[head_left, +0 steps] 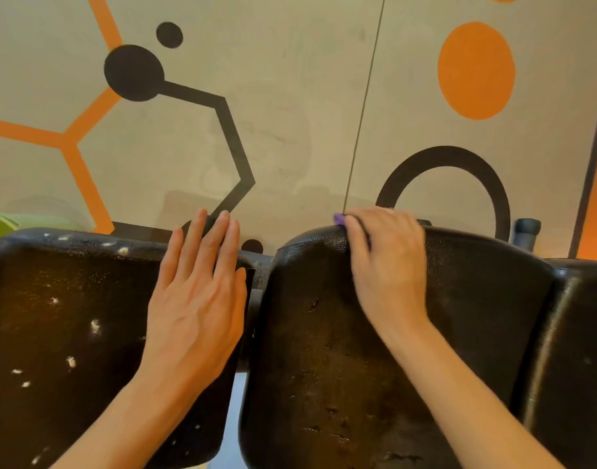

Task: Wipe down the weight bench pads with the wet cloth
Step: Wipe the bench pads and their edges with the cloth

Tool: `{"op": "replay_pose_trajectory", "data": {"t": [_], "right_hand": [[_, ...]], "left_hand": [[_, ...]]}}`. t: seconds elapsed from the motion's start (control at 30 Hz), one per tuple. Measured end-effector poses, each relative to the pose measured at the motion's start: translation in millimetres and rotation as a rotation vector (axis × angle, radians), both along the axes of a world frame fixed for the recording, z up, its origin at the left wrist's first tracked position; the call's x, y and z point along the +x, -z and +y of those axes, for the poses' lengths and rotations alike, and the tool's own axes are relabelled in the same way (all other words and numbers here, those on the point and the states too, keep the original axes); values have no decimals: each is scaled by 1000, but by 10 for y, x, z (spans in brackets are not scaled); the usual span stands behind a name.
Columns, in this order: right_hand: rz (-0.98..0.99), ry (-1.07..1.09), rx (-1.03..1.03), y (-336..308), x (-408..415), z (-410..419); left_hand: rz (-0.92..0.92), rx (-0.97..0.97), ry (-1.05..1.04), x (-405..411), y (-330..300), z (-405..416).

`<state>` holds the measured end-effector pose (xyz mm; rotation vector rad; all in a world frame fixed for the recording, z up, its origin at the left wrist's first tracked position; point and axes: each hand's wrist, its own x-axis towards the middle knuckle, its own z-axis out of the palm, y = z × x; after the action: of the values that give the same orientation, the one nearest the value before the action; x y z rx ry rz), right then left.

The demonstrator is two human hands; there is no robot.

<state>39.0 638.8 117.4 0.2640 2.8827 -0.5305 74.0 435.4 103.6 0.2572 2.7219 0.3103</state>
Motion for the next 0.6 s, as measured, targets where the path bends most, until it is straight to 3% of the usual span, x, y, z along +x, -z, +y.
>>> {"op": "replay_pose_trajectory", "data": {"t": [0.13, 0.17, 0.3, 0.37, 0.47, 0.53, 0.6], "right_hand": [[-57, -557, 0, 122, 68, -463], [-69, -565, -18, 101, 2, -346], [-23, -104, -109, 33, -64, 37], [20, -218, -97, 59, 54, -140], [-26, -571, -90, 134, 182, -272], [-49, -529, -217, 99, 137, -243], [-14, -284, -437, -21, 151, -278]], "left_hand": [[28, -8, 10, -5, 5, 20], [32, -2, 5, 0, 4, 18], [43, 22, -7, 9, 26, 24], [56, 26, -10, 19, 31, 11], [75, 38, 18, 9, 25, -8], [78, 69, 33, 10, 7, -50], [72, 89, 59, 25, -24, -114]]}}
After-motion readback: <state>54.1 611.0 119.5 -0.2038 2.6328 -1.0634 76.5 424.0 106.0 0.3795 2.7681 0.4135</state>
